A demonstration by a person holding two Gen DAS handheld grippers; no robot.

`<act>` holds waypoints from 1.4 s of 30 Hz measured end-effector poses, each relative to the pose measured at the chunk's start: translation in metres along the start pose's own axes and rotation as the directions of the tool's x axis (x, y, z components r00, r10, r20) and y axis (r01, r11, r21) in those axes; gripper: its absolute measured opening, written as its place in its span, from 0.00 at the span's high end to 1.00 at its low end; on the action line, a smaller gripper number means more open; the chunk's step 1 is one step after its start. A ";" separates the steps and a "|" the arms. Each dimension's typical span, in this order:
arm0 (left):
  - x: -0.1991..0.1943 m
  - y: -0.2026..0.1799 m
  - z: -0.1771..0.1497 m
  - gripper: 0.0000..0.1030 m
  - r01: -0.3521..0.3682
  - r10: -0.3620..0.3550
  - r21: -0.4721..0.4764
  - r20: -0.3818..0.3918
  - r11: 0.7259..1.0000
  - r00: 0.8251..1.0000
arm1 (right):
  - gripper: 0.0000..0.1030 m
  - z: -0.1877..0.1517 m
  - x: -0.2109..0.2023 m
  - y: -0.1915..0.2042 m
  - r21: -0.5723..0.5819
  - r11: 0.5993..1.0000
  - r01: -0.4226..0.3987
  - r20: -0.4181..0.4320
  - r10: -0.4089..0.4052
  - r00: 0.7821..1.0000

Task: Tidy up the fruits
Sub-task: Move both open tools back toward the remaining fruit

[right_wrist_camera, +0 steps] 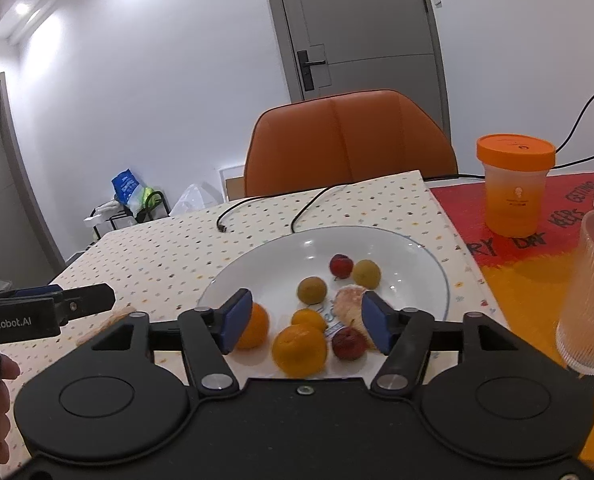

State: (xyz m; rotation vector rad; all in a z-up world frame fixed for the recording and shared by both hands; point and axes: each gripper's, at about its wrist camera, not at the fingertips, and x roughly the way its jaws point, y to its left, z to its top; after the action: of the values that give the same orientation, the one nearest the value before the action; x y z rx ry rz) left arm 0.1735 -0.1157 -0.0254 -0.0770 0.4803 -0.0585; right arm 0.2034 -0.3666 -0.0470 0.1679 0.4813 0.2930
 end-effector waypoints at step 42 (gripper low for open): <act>-0.023 0.105 -0.034 0.17 -0.077 0.069 -0.136 -0.056 0.988 0.996 | 0.40 -0.019 0.033 0.109 -0.133 0.970 -0.201 -0.145 0.182 0.973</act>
State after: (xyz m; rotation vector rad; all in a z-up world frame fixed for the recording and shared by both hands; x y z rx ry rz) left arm 0.1411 -0.0120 -0.0543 -0.1943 0.5378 0.0451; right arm 0.1963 -0.2512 -0.0531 0.0510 0.5735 0.5304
